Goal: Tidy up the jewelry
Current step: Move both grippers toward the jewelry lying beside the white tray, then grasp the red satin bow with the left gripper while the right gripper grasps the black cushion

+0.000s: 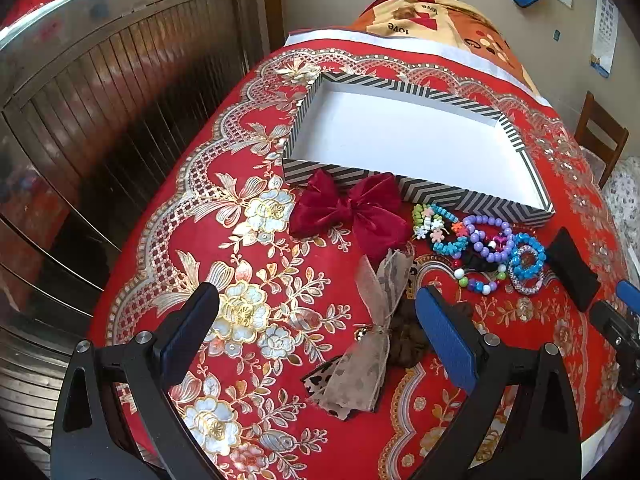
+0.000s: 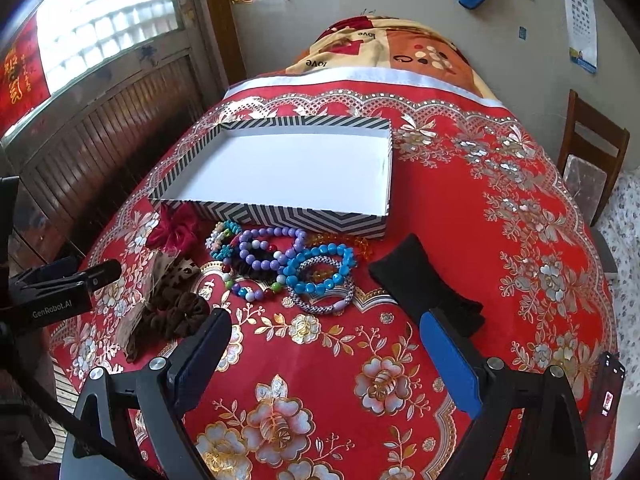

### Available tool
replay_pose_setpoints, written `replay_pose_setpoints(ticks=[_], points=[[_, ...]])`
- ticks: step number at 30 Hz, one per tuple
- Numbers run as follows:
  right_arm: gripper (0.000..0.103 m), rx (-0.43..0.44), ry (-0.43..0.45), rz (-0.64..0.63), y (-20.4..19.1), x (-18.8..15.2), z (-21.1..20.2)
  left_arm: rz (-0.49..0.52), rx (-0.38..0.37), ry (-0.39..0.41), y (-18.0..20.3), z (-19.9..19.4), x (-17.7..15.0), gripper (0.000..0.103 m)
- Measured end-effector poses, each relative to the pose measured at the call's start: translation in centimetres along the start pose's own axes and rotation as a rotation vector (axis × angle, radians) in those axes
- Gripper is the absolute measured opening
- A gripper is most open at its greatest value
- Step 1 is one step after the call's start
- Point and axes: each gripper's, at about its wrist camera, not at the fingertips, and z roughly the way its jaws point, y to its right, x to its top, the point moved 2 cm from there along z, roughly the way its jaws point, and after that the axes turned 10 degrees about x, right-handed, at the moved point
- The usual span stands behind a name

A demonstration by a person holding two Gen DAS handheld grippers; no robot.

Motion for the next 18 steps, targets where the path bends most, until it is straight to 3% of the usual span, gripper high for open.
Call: replay_pose_setpoints(ticks=[8, 14, 18], points=[[0.094, -0.024, -0.004, 0.046, 2.1, 0.0, 0.0, -0.024, 0.000, -0.022, -1.3, 1.0, 0.5, 0.099], [0.094, -0.041, -0.004, 0.092, 4.5, 0.2, 0.2, -0.122, -0.041, -0.086, -3.4, 2.8, 1.8, 0.099], [0.094, -0.062, 0.001, 0.103, 6.1, 0.4, 0.4, -0.127, -0.051, -0.116, -3.5, 4.3, 2.8, 0.099]])
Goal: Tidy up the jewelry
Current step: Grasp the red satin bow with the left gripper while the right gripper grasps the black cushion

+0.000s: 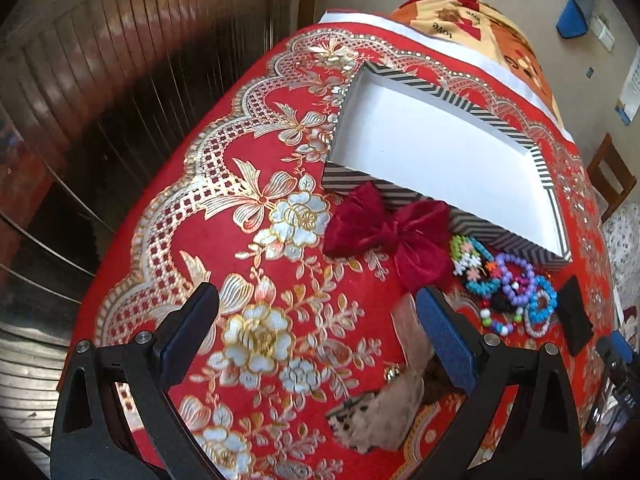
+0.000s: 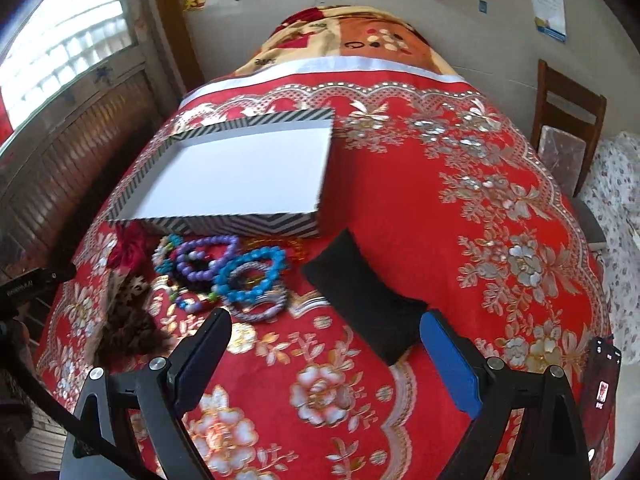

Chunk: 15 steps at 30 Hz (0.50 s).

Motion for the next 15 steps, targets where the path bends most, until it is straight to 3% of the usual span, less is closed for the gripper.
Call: replay_pose_setpoints(ticks=[7, 11, 15], points=[[0.094, -0.009, -0.052, -0.096, 1.5, 1.1, 2.8, -0.007, -0.060, -0.069, 1.5, 2.1, 1.3, 0.099], [0.094, 0.006, -0.072, -0.105, 2.5, 1.8, 4.2, -0.067, -0.101, -0.135, 2.1, 3.2, 2.1, 0.099], [0.094, -0.001, -0.092, -0.100, 3.4, 2.0, 5.3, -0.146, -0.088, -0.163, 2.2, 4.5, 3.3, 0.099]])
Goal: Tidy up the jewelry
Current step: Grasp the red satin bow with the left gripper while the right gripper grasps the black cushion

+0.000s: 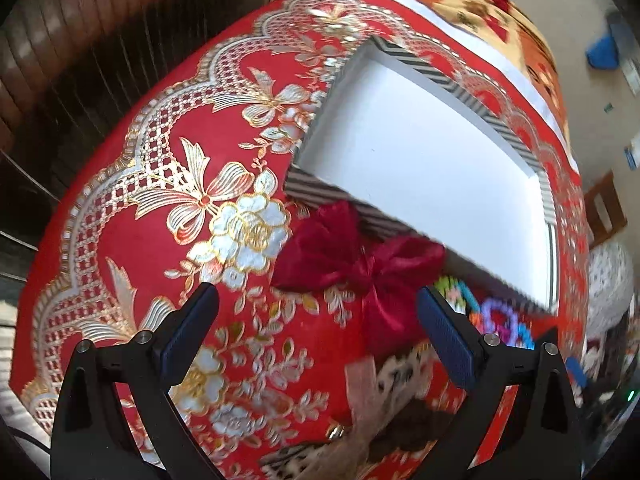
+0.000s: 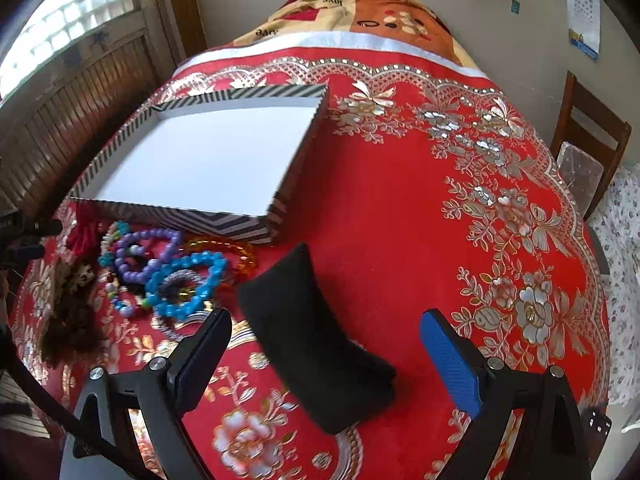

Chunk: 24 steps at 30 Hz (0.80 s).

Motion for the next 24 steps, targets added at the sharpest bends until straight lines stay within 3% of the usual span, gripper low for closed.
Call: replay_pose_setpoints(ticks=[3, 9, 11, 12, 14, 15, 17, 19, 22, 23, 24], points=[[0.094, 0.003, -0.004, 0.011, 0.4, 0.1, 0.6, -0.072, -0.012, -0.011, -0.2, 0.6, 0.9, 0.099], [0.094, 0.007, -0.016, 0.010, 0.7, 0.3, 1.9, -0.064, 0.012, -0.037, 1.3, 2.4, 1.6, 0.098], [0.092, 0.021, -0.017, 0.020, 0.9, 0.4, 2.2, -0.066, 0.018, -0.042, 1.4, 2.8, 1.7, 0.088], [0.089, 0.032, -0.015, 0.022, 0.8, 0.4, 2.3, -0.045, 0.018, -0.034, 1.6, 2.7, 1.7, 0.084], [0.065, 0.076, -0.021, 0.038, 0.8, 0.2, 2.6, 0.027, 0.048, -0.014, 2.2, 2.5, 1.5, 0.064], [0.064, 0.079, -0.007, 0.037, 0.6, 0.1, 2.5, 0.051, 0.053, -0.004, 2.4, 2.5, 1.4, 0.058], [0.040, 0.118, 0.005, 0.036, 0.2, -0.1, 2.5, 0.073, 0.036, -0.003, 2.4, 2.5, 1.3, 0.038], [0.034, 0.112, 0.008, 0.036, -0.2, -0.1, 2.3, 0.095, -0.003, -0.020, 2.3, 2.5, 1.1, 0.029], [0.022, 0.113, 0.016, 0.026, -0.7, -0.2, 1.7, 0.116, -0.003, -0.015, 2.0, 1.7, 0.5, 0.021], [0.020, 0.116, 0.021, 0.029, -0.9, -0.2, 1.4, 0.118, -0.007, -0.009, 1.8, 1.2, 0.3, 0.013], [0.019, 0.125, 0.029, 0.039, -0.9, -0.3, 0.9, 0.121, -0.009, -0.004, 1.7, 0.8, 0.2, 0.012]])
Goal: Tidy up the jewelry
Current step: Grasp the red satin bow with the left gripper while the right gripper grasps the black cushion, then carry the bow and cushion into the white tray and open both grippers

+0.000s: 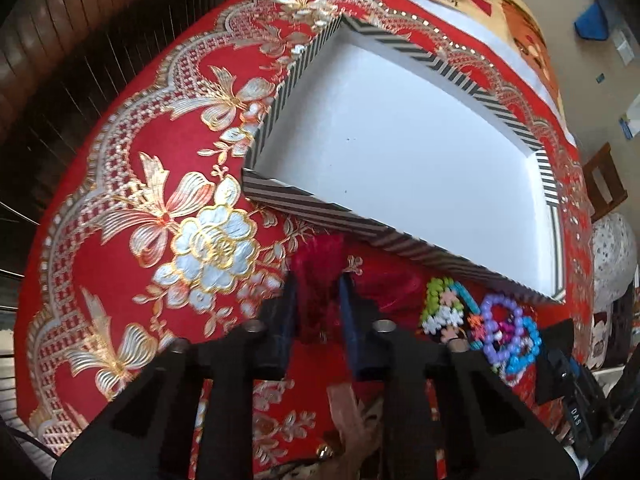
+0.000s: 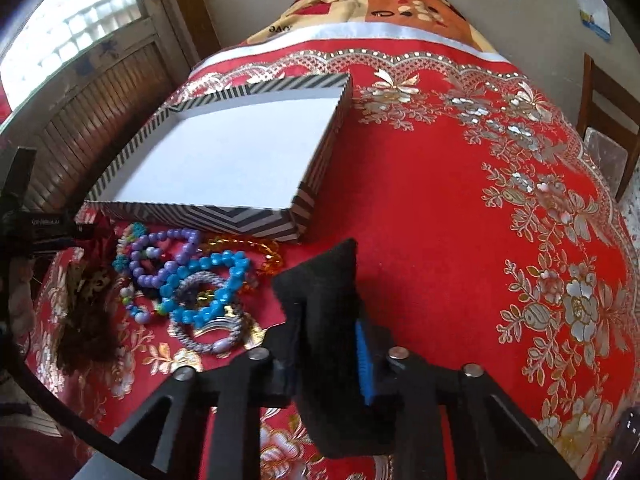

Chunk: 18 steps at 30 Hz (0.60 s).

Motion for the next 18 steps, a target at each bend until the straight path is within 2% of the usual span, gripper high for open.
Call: replay_pose_setpoints(ticks=[6, 10, 12, 14, 15, 18], points=[[0.016, 0.010, 0.052, 0.016, -0.6, -0.1, -2.6, 0.008, 0.002, 0.069, -0.8, -3.1, -0.1, 0.010], [0.016, 0.019, 0.078, 0.029, -1.0, 0.2, -3.8, -0.013, -0.033, 0.044, -1.1, -3.3, -0.1, 0.010], [0.016, 0.030, 0.093, 0.039, -1.0, 0.4, -4.4, -0.056, -0.069, 0.032, -1.6, -3.3, -0.4, 0.016], [0.016, 0.043, 0.093, 0.049, -1.2, 0.2, -4.5, -0.095, -0.107, 0.002, -1.5, -2.7, -0.6, 0.048], [0.016, 0.049, 0.089, 0.052, -1.2, 0.1, -4.5, -0.125, -0.123, -0.018, -1.4, -2.3, -0.9, 0.052], [0.016, 0.052, 0.067, 0.050, -1.5, -0.5, -4.4, -0.180, -0.127, -0.050, -0.7, -1.2, -1.0, 0.053]])
